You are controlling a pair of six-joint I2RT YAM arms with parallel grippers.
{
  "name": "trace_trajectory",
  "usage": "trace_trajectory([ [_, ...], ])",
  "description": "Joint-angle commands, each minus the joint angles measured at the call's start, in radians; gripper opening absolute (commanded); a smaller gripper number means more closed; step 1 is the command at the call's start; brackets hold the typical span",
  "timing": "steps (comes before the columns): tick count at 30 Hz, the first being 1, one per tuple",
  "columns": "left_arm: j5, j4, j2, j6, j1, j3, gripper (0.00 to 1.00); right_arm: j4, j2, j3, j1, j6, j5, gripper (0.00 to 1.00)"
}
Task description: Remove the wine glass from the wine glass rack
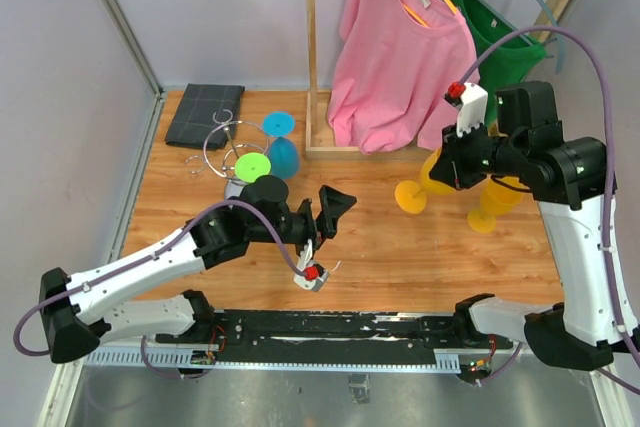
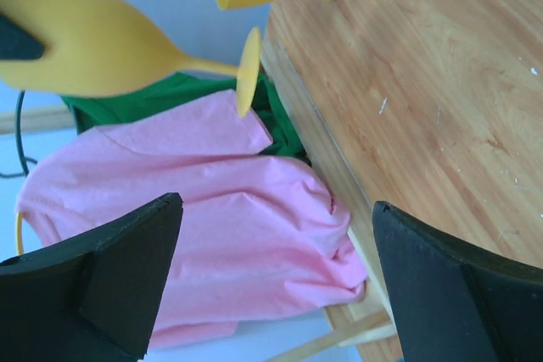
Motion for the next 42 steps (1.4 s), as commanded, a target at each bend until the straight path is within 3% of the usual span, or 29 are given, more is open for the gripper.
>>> trace_trajectory([
  [1, -0.079, 0.047, -0.079, -0.084, -0.007, -0.038, 0.99, -0.018, 0.031, -0.020, 0.013, -0.043, 0.156, 0.01],
  [7, -0.147, 0.043, -0.117, -0.174, -0.007, -0.023, 0.99, 0.148, 0.041, -0.237, 0.014, -0.052, 0.260, 0.01],
  [22, -0.229, 0.041, -0.023, -0.423, -0.008, 0.148, 0.99, 0.467, -0.005, -0.635, 0.014, -0.006, 0.432, 0.01],
  [42, -0.252, 0.015, 0.007, -0.554, -0.008, 0.221, 0.99, 0.531, -0.086, -0.841, -0.043, -0.003, 0.452, 0.01],
])
